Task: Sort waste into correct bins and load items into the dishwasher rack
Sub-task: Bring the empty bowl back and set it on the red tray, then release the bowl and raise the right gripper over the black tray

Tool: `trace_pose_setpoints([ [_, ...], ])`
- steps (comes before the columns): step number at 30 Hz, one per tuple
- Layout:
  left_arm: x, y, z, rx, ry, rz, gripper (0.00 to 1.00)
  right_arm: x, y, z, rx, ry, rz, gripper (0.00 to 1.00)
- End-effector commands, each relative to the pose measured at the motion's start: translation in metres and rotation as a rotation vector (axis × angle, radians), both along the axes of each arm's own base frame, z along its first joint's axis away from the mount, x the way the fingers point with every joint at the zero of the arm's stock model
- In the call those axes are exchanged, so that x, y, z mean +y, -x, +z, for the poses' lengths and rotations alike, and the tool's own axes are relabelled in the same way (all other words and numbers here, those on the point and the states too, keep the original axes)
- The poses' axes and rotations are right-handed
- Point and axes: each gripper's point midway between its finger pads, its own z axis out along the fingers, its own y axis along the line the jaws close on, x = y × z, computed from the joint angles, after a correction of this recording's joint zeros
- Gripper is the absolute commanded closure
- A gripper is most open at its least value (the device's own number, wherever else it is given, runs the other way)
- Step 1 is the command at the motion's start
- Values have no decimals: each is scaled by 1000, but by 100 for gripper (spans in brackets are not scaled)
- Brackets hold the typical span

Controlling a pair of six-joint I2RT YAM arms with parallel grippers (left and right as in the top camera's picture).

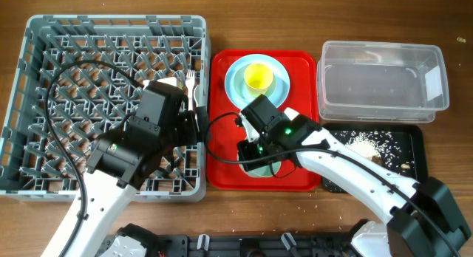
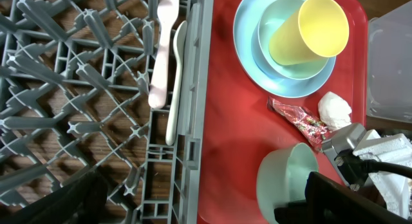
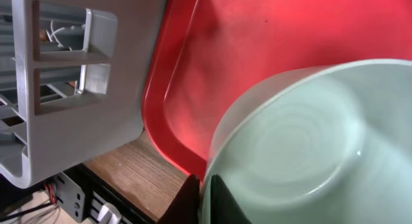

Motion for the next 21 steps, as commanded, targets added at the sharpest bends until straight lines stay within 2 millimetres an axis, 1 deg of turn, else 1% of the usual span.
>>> trace_pose_setpoints([
  [1,-1,-1,1,-2,6,1,0,9,4,1,37,-35,8,80],
  [3,-1,-1,1,-2,6,1,0,11,3,7,27,-58,12,77],
  [4,-1,-1,1,-2,6,1,0,11,1,11,18,-66,7,74],
  [5,-1,-1,1,-2,7,1,0,10,-2,15,8,-75,-1,71],
  [6,-1,-1,1,-2,6,1,0,6,-5,20,-1,-83,-15,71],
  [8,-1,-1,1,-2,6,1,0,-4,-11,33,-24,-100,-50,71],
  [10,-1,-1,1,-2,7,1,0,-22,-24,57,-96,-133,-89,71],
  [12,-1,-1,1,-2,6,1,0,-39,-35,79,-165,-158,-139,68],
  [13,-1,-1,1,-2,6,1,0,-53,-43,90,-211,-165,-178,64],
  [14,-1,-1,1,-2,6,1,0,-75,-52,103,-264,-158,-245,49],
  [15,-1,-1,1,-2,7,1,0,-92,-58,110,-302,-138,-301,34],
  [16,-1,-1,1,-2,6,1,0,-116,-63,118,-348,-100,-376,24],
  [17,-1,-1,1,-2,7,1,0,-137,-65,122,-382,-57,-437,18],
  [18,-1,-1,1,-2,7,1,0,-164,-66,126,-424,12,-515,4],
  [19,-1,-1,1,-2,7,1,0,-183,-66,129,-453,68,-572,0],
  [20,-1,-1,1,-2,7,1,0,-208,-63,133,-488,143,-640,0],
  [21,-1,-1,1,-2,7,1,0,-220,-61,135,-506,184,-675,0],
])
